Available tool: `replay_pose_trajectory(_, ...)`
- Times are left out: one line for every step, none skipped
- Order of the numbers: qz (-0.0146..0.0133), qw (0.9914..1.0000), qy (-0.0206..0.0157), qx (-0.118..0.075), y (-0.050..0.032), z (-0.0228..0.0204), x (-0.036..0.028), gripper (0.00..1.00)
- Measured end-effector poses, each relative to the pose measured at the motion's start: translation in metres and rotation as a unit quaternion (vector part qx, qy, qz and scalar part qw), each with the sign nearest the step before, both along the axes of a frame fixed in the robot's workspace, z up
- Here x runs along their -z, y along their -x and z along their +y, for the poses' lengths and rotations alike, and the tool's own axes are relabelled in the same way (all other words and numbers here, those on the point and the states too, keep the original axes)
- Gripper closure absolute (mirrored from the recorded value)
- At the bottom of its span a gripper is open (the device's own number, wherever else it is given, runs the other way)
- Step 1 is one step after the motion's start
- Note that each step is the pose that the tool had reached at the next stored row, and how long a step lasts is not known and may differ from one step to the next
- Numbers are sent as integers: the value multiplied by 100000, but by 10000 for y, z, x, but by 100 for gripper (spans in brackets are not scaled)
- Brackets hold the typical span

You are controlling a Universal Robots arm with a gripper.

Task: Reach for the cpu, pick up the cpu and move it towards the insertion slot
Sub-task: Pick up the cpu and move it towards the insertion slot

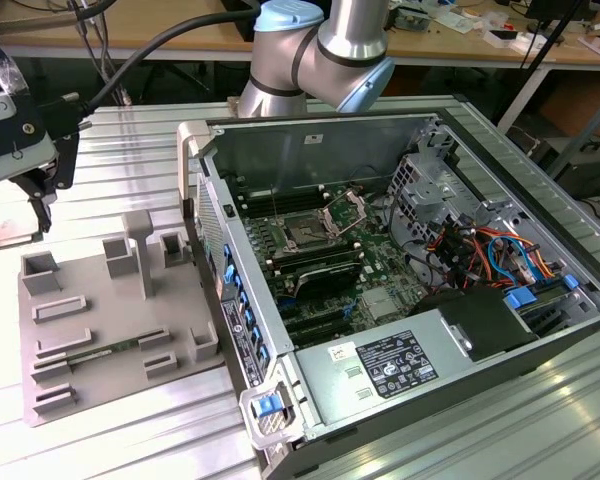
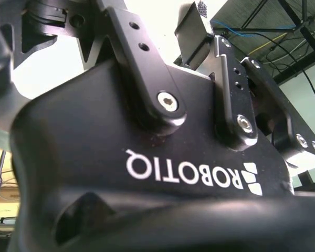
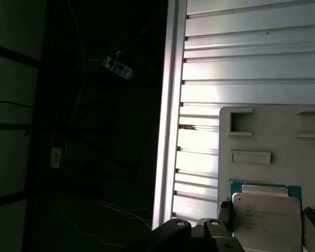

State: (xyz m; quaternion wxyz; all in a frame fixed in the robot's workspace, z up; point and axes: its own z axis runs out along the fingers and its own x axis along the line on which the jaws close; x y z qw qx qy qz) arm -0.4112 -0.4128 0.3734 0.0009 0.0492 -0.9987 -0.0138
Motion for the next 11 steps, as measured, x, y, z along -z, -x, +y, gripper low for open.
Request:
replay_pose_trajectory(2,100000,-1,1,0,0,-3,45)
replay_pose_trajectory(1,100000,-2,-2,0,0,-6,45)
replay_pose_trajectory(-1,100000,-4,0,0,0,-9,45)
replay_pose_trajectory(-3,100000,-5,-1,0,0,-11,45)
replay_pose_trajectory(0,100000,-6,0,0,0,-13,45)
replay_pose_trajectory(3,100000,-5,-1,0,0,-16,45)
replay_pose_trajectory(1,100000,-10,0,0,0,-17,45)
replay_pose_trajectory(4,100000,-6,1,0,0,-20,45)
replay_pose_trajectory(2,100000,-8,0,0,0,-22,45)
replay_pose_trajectory(2,100000,-8,0,0,0,-26,45)
replay_pose_trajectory(2,100000,-12,1,0,0,-29,45)
